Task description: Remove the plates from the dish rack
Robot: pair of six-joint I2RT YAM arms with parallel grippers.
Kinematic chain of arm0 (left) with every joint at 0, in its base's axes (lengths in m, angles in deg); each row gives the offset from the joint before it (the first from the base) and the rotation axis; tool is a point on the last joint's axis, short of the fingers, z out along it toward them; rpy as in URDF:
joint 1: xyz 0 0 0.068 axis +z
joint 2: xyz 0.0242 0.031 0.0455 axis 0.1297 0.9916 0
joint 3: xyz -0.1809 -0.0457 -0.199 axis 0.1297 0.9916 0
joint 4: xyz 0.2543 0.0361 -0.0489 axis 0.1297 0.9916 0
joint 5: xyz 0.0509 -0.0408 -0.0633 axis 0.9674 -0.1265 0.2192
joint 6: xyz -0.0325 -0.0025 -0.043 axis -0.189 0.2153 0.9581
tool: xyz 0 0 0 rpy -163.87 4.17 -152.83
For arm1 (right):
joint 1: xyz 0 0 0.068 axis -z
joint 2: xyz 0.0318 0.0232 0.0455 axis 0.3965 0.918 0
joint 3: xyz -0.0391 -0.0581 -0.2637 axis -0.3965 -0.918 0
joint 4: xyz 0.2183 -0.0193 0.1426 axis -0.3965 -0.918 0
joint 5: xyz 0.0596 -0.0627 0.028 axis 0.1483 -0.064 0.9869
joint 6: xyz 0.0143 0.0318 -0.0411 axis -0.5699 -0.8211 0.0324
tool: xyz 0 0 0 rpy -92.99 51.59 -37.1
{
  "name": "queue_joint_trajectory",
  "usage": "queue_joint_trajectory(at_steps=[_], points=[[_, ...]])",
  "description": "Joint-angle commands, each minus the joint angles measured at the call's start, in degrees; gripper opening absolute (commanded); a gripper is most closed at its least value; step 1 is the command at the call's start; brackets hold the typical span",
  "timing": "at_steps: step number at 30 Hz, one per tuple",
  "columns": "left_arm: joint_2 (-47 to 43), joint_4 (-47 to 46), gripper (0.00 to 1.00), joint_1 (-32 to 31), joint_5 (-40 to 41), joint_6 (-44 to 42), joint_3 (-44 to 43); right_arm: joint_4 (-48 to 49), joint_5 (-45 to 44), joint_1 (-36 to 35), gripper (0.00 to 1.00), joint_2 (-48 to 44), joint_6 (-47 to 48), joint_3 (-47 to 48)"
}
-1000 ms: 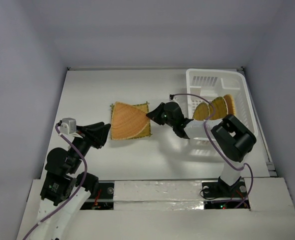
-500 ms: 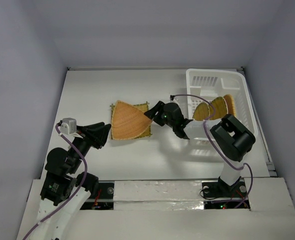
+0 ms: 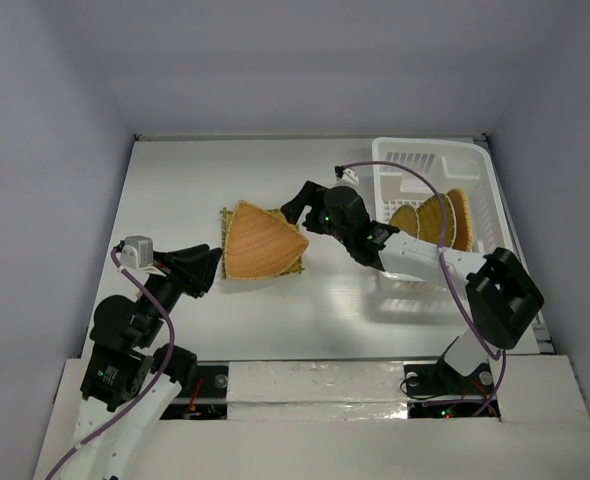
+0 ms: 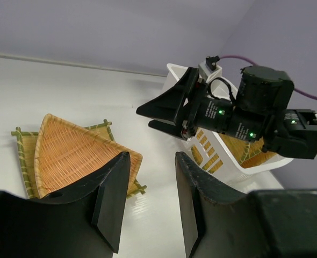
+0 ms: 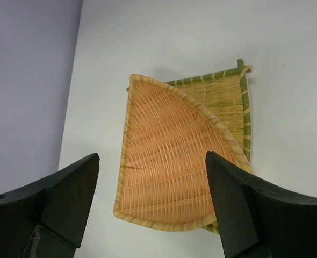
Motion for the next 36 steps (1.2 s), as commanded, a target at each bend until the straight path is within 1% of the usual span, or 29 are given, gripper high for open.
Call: queue_joint_trajectory(at_steps=[1, 2, 3, 4, 5, 6, 7, 8, 9, 10, 11, 12, 13, 14, 15, 16, 17, 18, 19, 21, 22, 24, 25, 26, 29, 31, 32, 33, 36], points=[[-0.33, -2.24, 0.36, 0.46, -0.82, 0.38, -0.11, -6.46, -4.1, -0.6, 0.84, -2.28, 4.95, 2.79], [-0.41, -2.15, 0.36, 0.46, -0.82, 0.38, -0.2, -7.17, -4.45, -0.6, 0.8, -3.59, 5.57, 2.97], [-0.41, -2.15, 0.36, 0.46, -0.82, 0.38, -0.2, -7.61, -4.71, -0.6, 0.72, -4.91, 6.53, 2.71], [-0.41, -2.15, 0.36, 0.46, -0.82, 0.38, -0.2, -7.61, -5.24, -1.21, 0.39, -6.58, 8.63, 2.19], [-0.41, -2.15, 0.36, 0.46, -0.82, 0.38, -0.2, -8.31, -7.5, -1.21, 0.17, -8.59, 9.52, 1.66], [-0.41, -2.24, 0.36, 0.46, -0.9, 0.38, -0.2, -11.71, -9.44, -1.21, 0.03, -13.57, 10.31, 1.04], [-0.5, -2.15, 0.36, 0.46, -0.99, 0.38, -0.2, -14.09, -11.9, -1.21, 0.0, -16.41, 11.19, 0.6], [-0.59, -2.24, 0.36, 0.46, -1.08, 0.29, -0.2, -16.82, -17.32, -1.21, 0.0, -19.48, 12.94, 0.16], [-0.68, -2.24, 0.36, 0.46, -1.26, 0.29, -0.2, -22.24, -20.15, -1.21, 0.0, -22.64, 13.74, -0.54], [-0.85, -2.32, 0.36, 0.46, -1.34, 0.29, -0.2, -25.34, -23.4, -1.21, 0.0, -28.94, 14.79, -0.72], [-1.2, -2.5, 0.36, 0.46, -1.52, 0.29, -0.03, -29.2, -29.79, -1.21, 0.0, -31.88, 14.98, -0.63], [-1.29, -2.5, 0.36, 0.46, -1.43, 0.29, -0.11, -37.41, -32.72, -1.21, 0.0, -34.6, 14.8, 0.24], [-1.47, -2.41, 0.36, 0.46, -1.61, 0.29, -0.03, -41.67, -35.45, -0.26, 0.0, -39.41, 13.76, 0.94], [-1.9, -2.59, 0.36, 0.46, -1.7, 0.2, -0.03, -45.98, -40.26, 1.15, 0.0, -41.55, 13.23, 1.65], [-2.0, -2.59, 0.36, 0.46, -1.7, 0.2, -0.03, -54.11, -42.48, 2.29, 0.0, -43.14, 12.35, 2.52], [-2.17, -2.68, 0.36, 0.46, -1.78, 0.11, -0.11, -57.5, -45.55, 3.61, 0.0, -45.5, 10.78, 4.1], [-2.35, -2.68, 0.37, 0.46, -1.87, 0.11, -0.11, -60.32, -45.76, 5.19, 0.0, -46.4, 10.93, 4.55], [-2.7, -2.68, 0.37, 0.46, -1.87, 0.11, -0.03, -62.44, -45.06, 9.12, 0.03, -47.1, 11.98, 4.81], [-2.79, -2.68, 0.37, 0.46, -1.87, 0.11, -0.11, -62.63, -43.92, 11.07, 0.18, -47.55, 14.77, 4.99], [-2.87, -2.59, 0.37, 0.46, -1.87, 0.11, -0.11, -59.41, -40.67, 15.03, 0.42, -48.52, 18.91, 4.64], [-2.79, -2.41, 0.37, 0.46, -1.87, 0.11, -0.11, -57.99, -38.92, 20.01, 0.57, -48.52, 24.24, 4.47], [-2.79, -2.33, 0.37, -0.06, -1.96, 0.03, -0.2, -53.96, -31.11, 26.09, 0.59, -47.47, 28.75, 4.55], [-2.87, -2.33, 0.37, -0.06, -1.96, 0.03, -0.2, -52.19, -26.9, 31.43, 0.6, -47.2, 31.13, 4.29], [-2.87, -2.41, 0.37, -0.06, -2.13, -0.06, -0.2, -51.3, -19.29, 33.74, 0.61, -46.76, 34.2, 4.38], [-3.05, -2.5, 0.37, -0.06, -2.31, -0.15, -0.2, -51.47, -14.04, 38.32, 0.63, -43.95, 36.59, 5.43], [-3.23, -2.41, 0.37, -0.06, -2.4, -0.15, -0.29, -52.08, -11.41, 39.65, 0.61, -41.76, 36.34, 6.57], [-3.57, -2.5, 0.37, -0.06, -2.49, -0.15, -0.29, -51.83, -6.43, 41.74, 0.61, -41.23, 36.42, 6.75], [-3.66, -2.5, 0.37, -0.06, -2.49, -0.15, -0.2, -50.95, -4.38, 42.81, 0.6, -40.61, 36.51, 6.66], [-3.93, -2.41, 0.37, -0.06, -2.66, -0.24, -0.2, -50.86, -0.67, 44.84, 0.59, -37.27, 36.95, 6.22]])
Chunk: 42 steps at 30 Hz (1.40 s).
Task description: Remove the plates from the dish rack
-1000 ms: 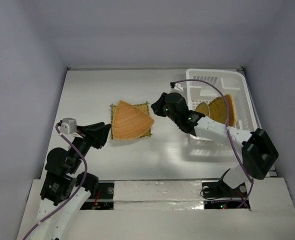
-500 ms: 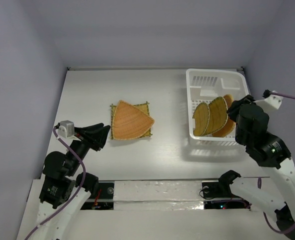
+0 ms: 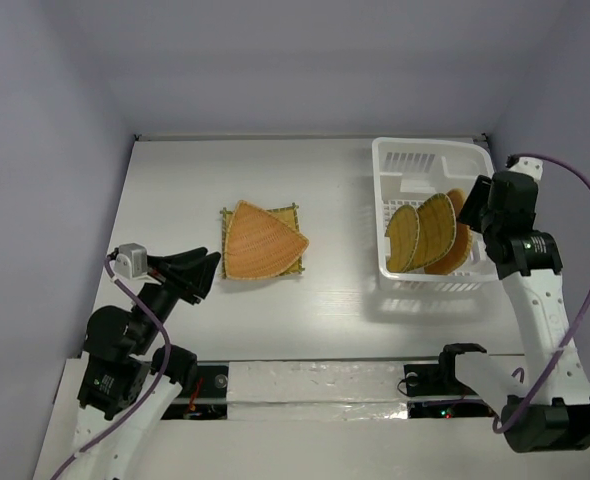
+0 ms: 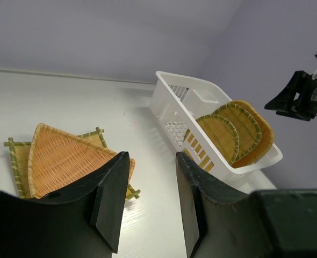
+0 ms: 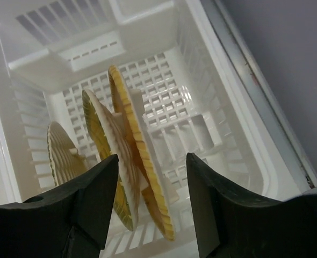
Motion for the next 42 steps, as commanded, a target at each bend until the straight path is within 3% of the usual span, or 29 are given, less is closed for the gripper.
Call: queue_joint_trajectory(at_steps=[1, 4, 28, 34, 42], points=[[-1.09, -2.41, 0.37, -0.02, -1.02, -0.19, -0.2, 2.93, 9.34, 1.91, 0.59, 2.29, 2.77, 1.48], [-1.44, -2.5, 0.37, -0.02, -1.29, -0.19, -0.2, 3.28, 12.24, 2.52, 0.56, 3.97, 2.24, 0.78], [-1.7, -2.68, 0.37, -0.02, -1.99, -0.28, -0.2, -0.58, 8.03, 4.55, 0.26, 12.84, 6.11, 1.39], [-1.44, -2.94, 0.37, -0.02, -2.43, -0.37, -0.03, -2.69, 6.88, 4.55, 0.0, 12.58, 9.17, 4.11], [-1.44, -3.03, 0.37, -0.02, -2.52, -0.28, 0.06, -7.08, 1.45, 4.55, 0.0, 11.35, 12.34, 12.81]])
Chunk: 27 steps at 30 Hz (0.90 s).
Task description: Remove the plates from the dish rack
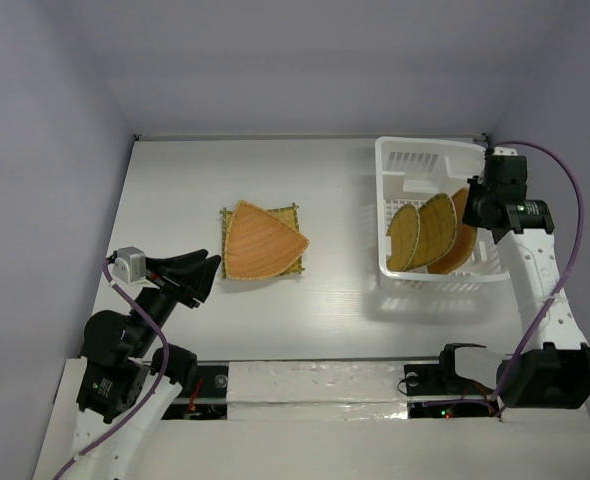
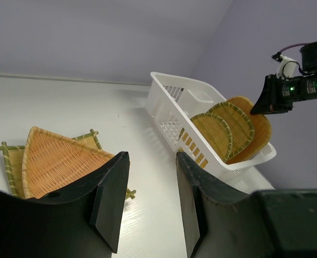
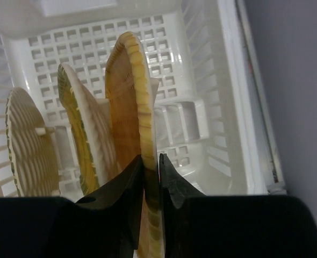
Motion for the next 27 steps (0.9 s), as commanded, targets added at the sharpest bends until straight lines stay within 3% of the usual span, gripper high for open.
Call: queue_joint_trajectory(at_steps=[1, 16, 24, 27], points=[[0.0, -3.01, 0.37, -0.02, -0.86, -0.26, -0.03, -1.33, -7.7, -0.28, 0.0, -1.76, 2.49, 8.2], [0.09, -3.09, 0.37, -0.02, -0.86, -0.26, 0.06, -6.0, -20.36, -1.43, 0.0, -2.2, 0.56, 26.9], [0.62, -3.09, 0.37, -0.02, -0.86, -0.08, 0.06, -6.53, -8.97, -3.09, 0.0, -0.36, -9.8, 42.65], [0.88, -3.01, 0.37, -0.02, -0.77, 0.0, 0.15, -1.99, -3.52, -6.16, 0.0, -1.58, -15.32, 40.4]])
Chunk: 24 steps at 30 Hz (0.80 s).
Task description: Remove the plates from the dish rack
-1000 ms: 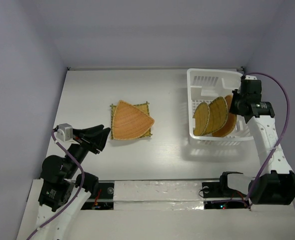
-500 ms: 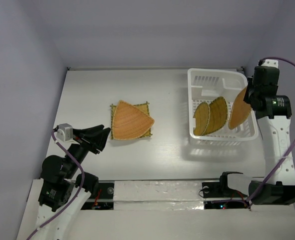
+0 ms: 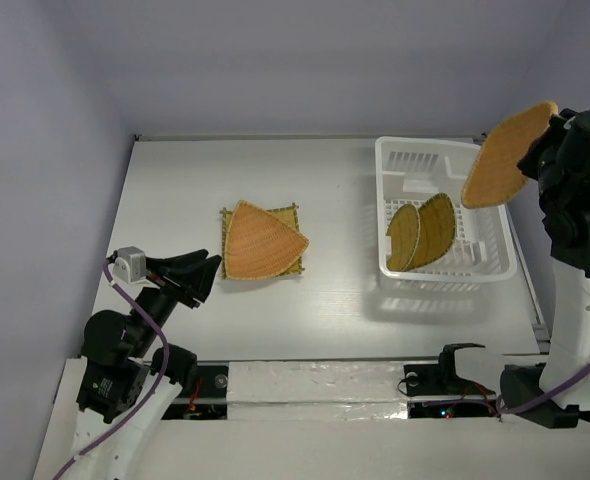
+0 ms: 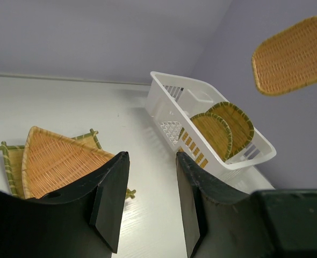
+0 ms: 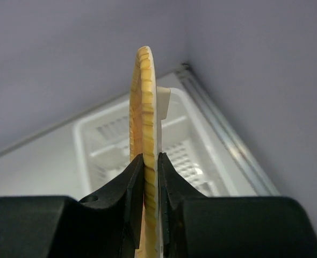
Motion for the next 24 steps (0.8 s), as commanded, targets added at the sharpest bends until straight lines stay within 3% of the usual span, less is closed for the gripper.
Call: queue_joint_trajectory(at_steps=[1, 3, 10, 16, 24], points=[[0.79, -3.07, 0.37, -0.02, -0.57, -0.11, 0.15, 9.46, 9.66, -3.22, 0.0, -1.74, -9.07, -1.88], [0.97, -2.99, 0.37, -0.02, -0.22, 0.07, 0.15, 16.82, 14.04, -6.99, 0.0, -2.97, -14.78, -6.19], [2.72, -2.81, 0.37, -0.02, 0.13, 0.16, 0.06, 40.22, 17.32, -24.65, 0.0, -1.84, -27.71, -23.06], [3.69, -2.55, 0.37, -0.02, 0.83, 0.33, -0.03, 61.38, 17.94, -35.37, 0.0, 5.28, -35.89, -34.68], [3.43, -2.11, 0.37, -0.02, 1.8, 0.42, -0.11, 85.65, 20.22, -40.32, 0.0, 18.63, -46.34, -45.04]])
